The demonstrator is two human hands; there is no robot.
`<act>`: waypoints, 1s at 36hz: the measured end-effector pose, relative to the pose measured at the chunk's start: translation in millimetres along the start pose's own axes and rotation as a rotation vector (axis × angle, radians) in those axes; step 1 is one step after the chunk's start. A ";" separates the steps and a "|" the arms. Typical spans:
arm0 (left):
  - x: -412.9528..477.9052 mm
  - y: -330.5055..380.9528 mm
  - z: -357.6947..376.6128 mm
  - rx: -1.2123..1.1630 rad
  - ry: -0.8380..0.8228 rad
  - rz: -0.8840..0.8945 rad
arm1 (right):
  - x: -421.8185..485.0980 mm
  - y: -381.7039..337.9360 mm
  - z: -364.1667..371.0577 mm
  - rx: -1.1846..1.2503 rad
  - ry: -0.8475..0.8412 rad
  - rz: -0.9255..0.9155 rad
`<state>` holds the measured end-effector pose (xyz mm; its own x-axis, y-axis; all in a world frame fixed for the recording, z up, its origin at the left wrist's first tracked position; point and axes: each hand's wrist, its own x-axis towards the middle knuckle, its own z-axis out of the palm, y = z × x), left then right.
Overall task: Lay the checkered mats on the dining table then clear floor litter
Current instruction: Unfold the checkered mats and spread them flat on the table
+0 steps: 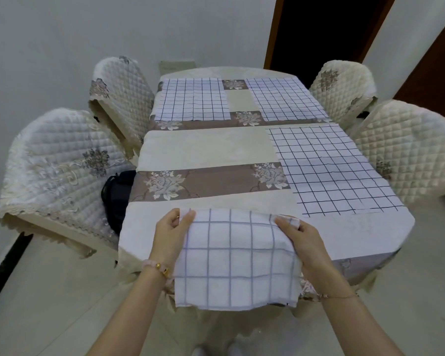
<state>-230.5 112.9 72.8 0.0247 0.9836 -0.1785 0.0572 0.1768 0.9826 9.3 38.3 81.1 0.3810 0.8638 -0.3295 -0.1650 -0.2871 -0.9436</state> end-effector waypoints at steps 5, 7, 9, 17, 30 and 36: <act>-7.1 -8.9 -7.8 -0.127 -0.400 -0.363 | 7.2 -0.2 -5.8 0.100 0.026 0.069; -13.2 -15.7 -7.8 -0.049 -0.448 -0.390 | 10.5 0.7 -11.4 0.137 0.054 0.078; -17.7 -21.2 -7.3 -0.041 -0.452 -0.399 | 13.9 2.0 -17.3 0.141 0.080 0.077; -21.6 -18.6 -0.3 -0.171 -0.337 -0.335 | 33.0 15.7 -23.0 -0.311 0.332 -0.033; -23.8 3.9 31.8 -0.257 -0.245 -0.235 | -31.3 7.5 63.0 -0.324 -0.210 -0.226; -21.4 11.1 39.5 -0.233 -0.167 -0.193 | -35.6 0.9 71.1 -0.276 -0.264 -0.237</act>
<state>-190.9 92.5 85.5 0.1996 0.9155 -0.3493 -0.1524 0.3812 0.9119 -69.1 36.7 94.2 0.1283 0.9848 -0.1169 0.1612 -0.1370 -0.9774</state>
